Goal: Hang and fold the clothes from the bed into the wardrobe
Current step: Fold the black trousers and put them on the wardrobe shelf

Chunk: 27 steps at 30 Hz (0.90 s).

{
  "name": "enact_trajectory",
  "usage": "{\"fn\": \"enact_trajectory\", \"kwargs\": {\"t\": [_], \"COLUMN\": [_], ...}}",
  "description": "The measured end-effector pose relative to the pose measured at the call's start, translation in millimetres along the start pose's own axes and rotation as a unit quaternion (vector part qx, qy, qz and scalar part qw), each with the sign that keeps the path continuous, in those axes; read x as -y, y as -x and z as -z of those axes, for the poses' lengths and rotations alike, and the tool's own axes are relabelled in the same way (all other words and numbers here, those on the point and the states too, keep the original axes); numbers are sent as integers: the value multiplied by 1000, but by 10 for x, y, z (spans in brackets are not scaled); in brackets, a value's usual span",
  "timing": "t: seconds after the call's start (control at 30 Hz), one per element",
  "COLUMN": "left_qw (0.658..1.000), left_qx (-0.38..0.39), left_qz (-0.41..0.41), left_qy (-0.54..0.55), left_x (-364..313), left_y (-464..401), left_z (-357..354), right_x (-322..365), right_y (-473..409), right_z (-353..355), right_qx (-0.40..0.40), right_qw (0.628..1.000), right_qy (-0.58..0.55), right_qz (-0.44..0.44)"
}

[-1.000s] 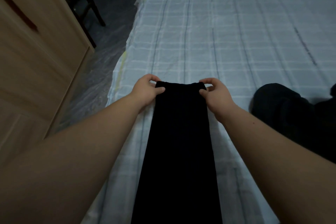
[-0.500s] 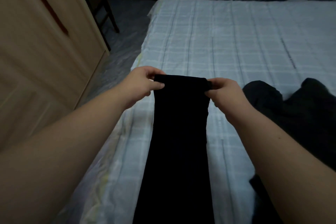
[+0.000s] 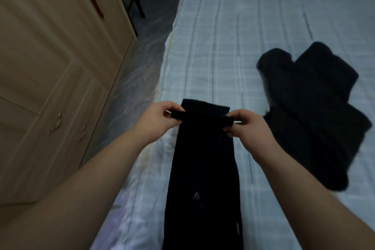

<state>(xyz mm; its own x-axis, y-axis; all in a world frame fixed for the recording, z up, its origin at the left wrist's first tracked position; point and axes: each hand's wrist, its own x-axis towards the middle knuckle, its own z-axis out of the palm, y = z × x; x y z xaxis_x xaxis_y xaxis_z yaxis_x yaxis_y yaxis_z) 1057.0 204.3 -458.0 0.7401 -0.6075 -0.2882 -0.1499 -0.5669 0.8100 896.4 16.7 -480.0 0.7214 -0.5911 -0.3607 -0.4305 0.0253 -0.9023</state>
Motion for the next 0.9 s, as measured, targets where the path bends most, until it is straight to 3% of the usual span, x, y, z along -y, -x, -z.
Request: {"fn": "enact_trajectory", "kwargs": {"t": [0.2, 0.33, 0.67, 0.8, 0.9], "left_qw": [985, 972, 977, 987, 991], "left_qx": [21, 13, -49, -45, -86], "left_qz": [43, 104, 147, 128, 86], "left_qy": [165, 212, 143, 84, 55], "left_x": [867, 1373, 2007, 2105, 2086], "left_y": [1236, 1936, 2954, 3104, 3216], "left_z": [-448, -715, -1387, -1565, -1597], "right_x": [-744, -1203, -2115, -2262, -2217], "right_y": [1197, 1868, 2810, 2987, 3114], "right_z": [-279, -512, -1018, -1037, -1052], "right_qx": [-21, -43, -119, -125, -141], "right_qw": [998, 989, 984, 982, 980], "right_qy": [-21, -47, 64, 104, 135], "right_qz": [-61, -131, -116, -100, -40]}}
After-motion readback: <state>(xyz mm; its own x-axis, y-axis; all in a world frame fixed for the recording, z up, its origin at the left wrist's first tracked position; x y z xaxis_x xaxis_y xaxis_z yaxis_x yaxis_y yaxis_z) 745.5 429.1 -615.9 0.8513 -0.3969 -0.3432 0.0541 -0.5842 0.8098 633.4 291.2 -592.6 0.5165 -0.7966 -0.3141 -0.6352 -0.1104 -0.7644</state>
